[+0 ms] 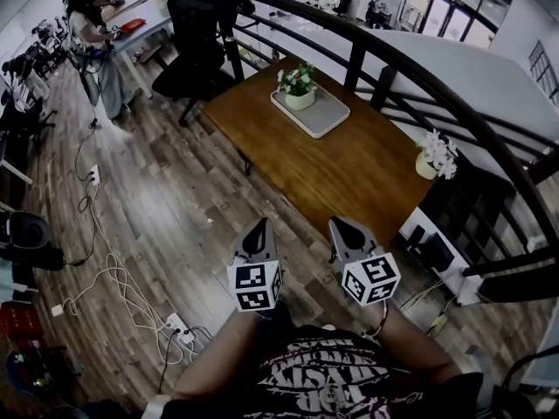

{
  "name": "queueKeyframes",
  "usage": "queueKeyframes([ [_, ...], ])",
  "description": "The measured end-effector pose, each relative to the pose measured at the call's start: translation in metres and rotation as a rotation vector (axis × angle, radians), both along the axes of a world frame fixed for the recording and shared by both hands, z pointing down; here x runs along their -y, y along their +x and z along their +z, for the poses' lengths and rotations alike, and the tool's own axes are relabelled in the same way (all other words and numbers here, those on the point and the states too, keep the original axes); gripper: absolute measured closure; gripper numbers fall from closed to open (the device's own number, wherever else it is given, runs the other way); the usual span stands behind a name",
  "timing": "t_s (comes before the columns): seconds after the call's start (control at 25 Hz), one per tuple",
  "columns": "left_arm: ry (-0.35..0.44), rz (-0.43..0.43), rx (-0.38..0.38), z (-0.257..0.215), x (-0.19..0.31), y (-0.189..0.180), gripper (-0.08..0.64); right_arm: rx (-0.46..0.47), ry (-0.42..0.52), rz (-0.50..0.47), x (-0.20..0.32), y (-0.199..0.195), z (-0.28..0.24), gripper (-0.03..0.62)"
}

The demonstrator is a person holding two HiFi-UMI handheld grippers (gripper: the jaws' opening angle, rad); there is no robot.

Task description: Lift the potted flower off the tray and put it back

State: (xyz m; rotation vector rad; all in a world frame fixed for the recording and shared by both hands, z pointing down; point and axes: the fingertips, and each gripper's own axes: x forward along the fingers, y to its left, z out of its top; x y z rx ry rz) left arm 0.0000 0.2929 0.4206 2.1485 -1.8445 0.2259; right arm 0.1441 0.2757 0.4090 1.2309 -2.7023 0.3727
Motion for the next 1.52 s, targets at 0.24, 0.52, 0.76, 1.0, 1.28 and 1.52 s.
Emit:
queueKeyframes([
  [0.24,0.005,0.041,-0.005,-0.008,0.054,-0.061,0.552,0.006,0.009,0.037,0.055,-0.064,-0.011,0.594],
  [0.52,0.000,0.090,-0.021,0.001,0.078,-0.082,0.551,0.018,0.033,0.082,0.081,-0.085,-0.024,0.594],
  [0.76,-0.025,0.118,-0.063,0.014,0.119,-0.113,0.552,-0.017,-0.005,0.115,0.112,-0.114,-0.010,0.594],
  [1.0,-0.048,0.168,-0.044,0.026,0.141,-0.083,0.552,0.000,-0.029,0.190,0.132,-0.072,0.002,0.594],
  [1.28,-0.058,0.173,-0.027,0.030,0.210,-0.105,0.551,0.022,-0.027,0.202,0.207,-0.087,0.003,0.594],
  [1.52,-0.086,0.180,-0.005,0.041,0.264,-0.089,0.552,0.043,-0.034,0.189,0.262,-0.077,0.012,0.594],
])
